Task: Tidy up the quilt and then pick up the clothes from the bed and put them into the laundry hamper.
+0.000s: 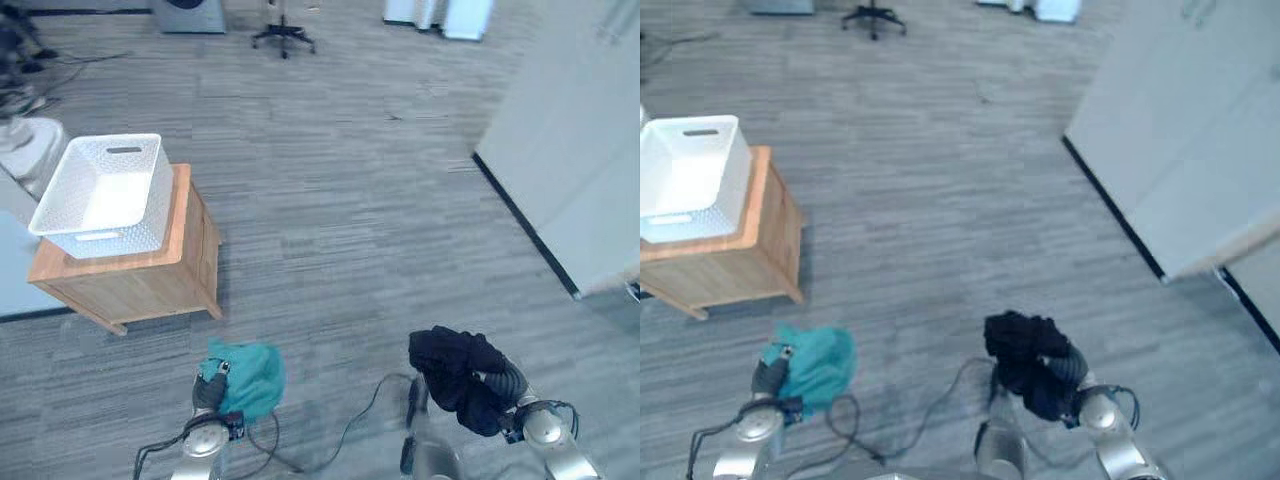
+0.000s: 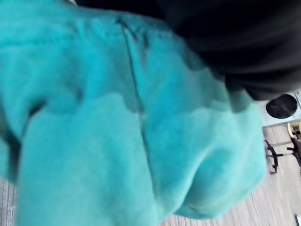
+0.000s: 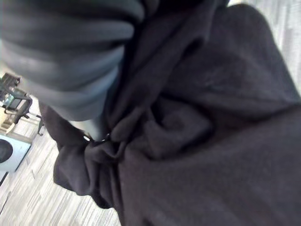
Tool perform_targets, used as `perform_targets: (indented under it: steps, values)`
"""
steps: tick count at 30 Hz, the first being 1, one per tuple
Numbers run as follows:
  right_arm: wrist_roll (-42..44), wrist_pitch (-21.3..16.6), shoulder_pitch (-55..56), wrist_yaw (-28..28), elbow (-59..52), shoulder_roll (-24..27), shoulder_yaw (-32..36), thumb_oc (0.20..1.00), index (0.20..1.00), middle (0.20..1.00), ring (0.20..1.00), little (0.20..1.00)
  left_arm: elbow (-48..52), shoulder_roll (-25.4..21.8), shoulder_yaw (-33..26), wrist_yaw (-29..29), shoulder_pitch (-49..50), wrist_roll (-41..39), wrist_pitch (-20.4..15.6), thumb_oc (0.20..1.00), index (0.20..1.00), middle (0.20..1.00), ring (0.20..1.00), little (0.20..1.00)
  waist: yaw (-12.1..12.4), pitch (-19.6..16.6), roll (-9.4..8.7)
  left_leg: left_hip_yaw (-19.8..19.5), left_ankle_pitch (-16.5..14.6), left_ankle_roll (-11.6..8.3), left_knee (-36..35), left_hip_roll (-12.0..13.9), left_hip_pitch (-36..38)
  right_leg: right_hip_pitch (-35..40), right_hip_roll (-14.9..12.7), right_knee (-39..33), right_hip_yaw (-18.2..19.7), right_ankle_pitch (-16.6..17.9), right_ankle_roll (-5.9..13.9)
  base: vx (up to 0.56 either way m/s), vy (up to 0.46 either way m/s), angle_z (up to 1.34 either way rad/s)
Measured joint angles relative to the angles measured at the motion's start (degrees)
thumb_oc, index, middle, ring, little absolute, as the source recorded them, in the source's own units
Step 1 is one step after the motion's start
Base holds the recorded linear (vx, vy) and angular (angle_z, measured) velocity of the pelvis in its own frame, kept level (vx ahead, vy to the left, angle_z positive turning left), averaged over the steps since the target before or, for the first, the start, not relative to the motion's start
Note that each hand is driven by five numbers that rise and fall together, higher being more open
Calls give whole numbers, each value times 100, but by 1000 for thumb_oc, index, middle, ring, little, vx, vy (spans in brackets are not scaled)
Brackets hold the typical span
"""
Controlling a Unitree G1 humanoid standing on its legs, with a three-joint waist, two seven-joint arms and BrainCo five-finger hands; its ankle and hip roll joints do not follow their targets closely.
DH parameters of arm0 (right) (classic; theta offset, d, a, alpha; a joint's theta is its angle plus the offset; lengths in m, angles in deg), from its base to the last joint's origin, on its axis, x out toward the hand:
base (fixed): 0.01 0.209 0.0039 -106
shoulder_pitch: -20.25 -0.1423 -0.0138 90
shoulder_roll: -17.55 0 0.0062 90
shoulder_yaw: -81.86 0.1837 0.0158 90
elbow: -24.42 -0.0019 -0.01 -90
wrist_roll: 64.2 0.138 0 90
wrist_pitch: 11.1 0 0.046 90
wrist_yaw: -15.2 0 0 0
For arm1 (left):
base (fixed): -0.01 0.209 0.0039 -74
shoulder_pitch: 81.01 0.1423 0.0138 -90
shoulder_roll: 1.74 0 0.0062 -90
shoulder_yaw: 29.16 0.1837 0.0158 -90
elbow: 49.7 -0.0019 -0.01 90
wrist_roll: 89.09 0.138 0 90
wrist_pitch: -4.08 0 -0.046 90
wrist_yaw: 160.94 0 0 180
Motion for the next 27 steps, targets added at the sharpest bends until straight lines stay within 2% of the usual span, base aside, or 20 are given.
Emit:
perform_targets:
  steps: [1,2,3,4,6,7,9,10,12,13,14,15,17,18,19,21,23,24,25,27]
  values:
    - [-10,5,8,2,33,-22,-34,200,200,200,200,200,21,-8,7,-11,66,79,-2,200,200,200,200,200,-1,15,40,-103,-103,-36,-135,224,187,-51,-19,304,-119,-41,40,635,-318,129]
    - [-45,-25,190,17,78,-77,-90,200,200,200,200,200,27,-221,52,13,153,189,-34,200,200,200,200,200,12,-63,-208,-82,-152,-393,-133,522,455,7,-43,803,-84,146,-14,632,-320,123]
    - [-53,37,53,28,188,-7,-27,200,200,200,200,200,-33,52,32,-21,36,230,22,200,200,200,200,200,20,43,4,-3,-165,-573,10,854,483,-122,133,1326,-125,717,-220,618,-367,132]
    - [-56,59,-87,39,283,6,21,200,200,200,200,200,7,285,187,-1,76,259,27,200,200,200,200,200,-77,69,34,40,152,-789,389,952,158,-312,243,1838,32,767,-199,310,-281,90]
    - [-58,48,-206,122,428,139,9,200,200,200,200,200,-26,583,556,106,141,258,37,200,200,200,200,200,-139,88,130,170,678,-815,863,1000,-109,-190,456,2020,29,807,-465,400,-454,76]
    - [-54,66,-311,137,471,151,63,200,200,200,200,200,-87,727,648,191,100,231,49,200,200,200,200,200,-193,143,207,258,1510,-1027,1549,1107,-592,93,507,1930,-232,740,-617,464,-601,84]
    - [-52,32,-78,160,136,185,184,200,200,200,200,200,-34,706,809,232,-67,201,40,200,200,200,200,200,-237,248,17,1102,2134,-869,3643,1422,-1906,237,523,2208,-664,300,-1190,452,-517,67]
    - [-54,-5,-197,148,126,165,182,200,200,200,200,200,-3,681,814,289,26,196,51,200,200,200,200,200,-48,269,-15,1092,2262,-984,4202,1019,-2211,455,627,1910,-646,281,-1299,372,-297,-1]
    - [-63,-2,-385,91,15,199,244,200,200,200,200,200,289,718,797,374,-31,194,23,200,200,200,200,200,62,443,-125,1246,1522,-716,5808,-314,-3284,953,729,969,-550,291,-1304,362,-161,-17]
    - [-73,-4,-353,135,-118,312,126,200,200,200,200,200,556,639,761,380,-50,193,-23,200,200,200,200,200,211,567,-77,1653,1062,-550,5378,-745,-3495,1202,824,999,-720,294,-1212,553,-20,-10]
    - [-125,-30,-402,146,-85,297,-30,200,200,200,200,200,529,597,706,386,-22,196,-98,200,200,200,200,200,340,598,-13,1973,967,-548,5104,-543,-3608,1407,931,1052,-911,363,-1364,903,39,17]
    - [-241,-14,-385,146,-118,204,-252,200,200,200,200,200,422,557,641,395,-112,190,-60,200,200,200,200,200,356,588,0,2583,947,-362,3882,-163,-3663,1775,1108,943,-1346,255,-1401,569,87,41]
    - [-272,-53,-296,148,-140,63,-481,200,200,200,200,200,479,549,565,402,-136,193,-75,200,200,200,200,200,320,541,-88,3381,1049,-353,2000,79,-3601,2098,1168,618,-1885,252,-1361,473,76,63]
    - [-273,-61,-263,171,-106,-12,-526,200,200,200,200,200,459,535,571,406,-170,193,-79,200,200,200,200,200,338,554,-128,3538,1167,-345,1566,161,-3611,2264,1213,464,-1974,237,-1390,727,171,68]
    - [-284,-62,-80,196,-125,-151,-517,200,200,200,200,200,337,580,585,392,-257,204,-60,200,200,200,200,200,310,450,-101,4673,1133,-366,944,595,-3532,2635,1275,272,-2284,219,-1165,490,143,79]
    - [-287,-38,82,223,-94,-178,-509,200,200,200,200,200,235,557,697,425,-316,210,31,200,200,200,200,200,181,316,-31,5460,1157,-318,1038,1025,-3459,2951,1317,272,-2651,-19,-994,540,175,99]
    - [-316,10,215,223,14,-357,-490,200,200,200,200,200,242,360,795,476,-221,212,150,200,200,200,200,200,40,162,-455,4978,1153,-80,2017,704,-3036,3408,763,885,-2828,-229,-553,616,221,103]
    - [-334,-12,297,223,-6,-273,-511,200,200,200,200,200,265,371,847,469,-72,212,153,200,200,200,200,200,-12,44,-348,4724,1122,-49,2098,562,-2793,3359,545,1585,-2653,-238,-508,649,152,107]
    - [-401,-24,439,225,-195,-9,-511,200,200,200,200,200,317,389,953,457,-1,224,122,200,200,200,200,200,-58,-157,47,4538,1087,313,1840,472,-2219,2835,144,3413,-2200,-261,-371,441,113,114]
    - [-448,-33,387,232,-222,-198,-597,200,200,200,200,200,338,-1,951,430,-88,256,131,200,200,200,200,200,-141,-197,-343,4323,891,461,1561,-166,-2077,2054,-582,4856,-1603,-230,-322,642,-158,116]
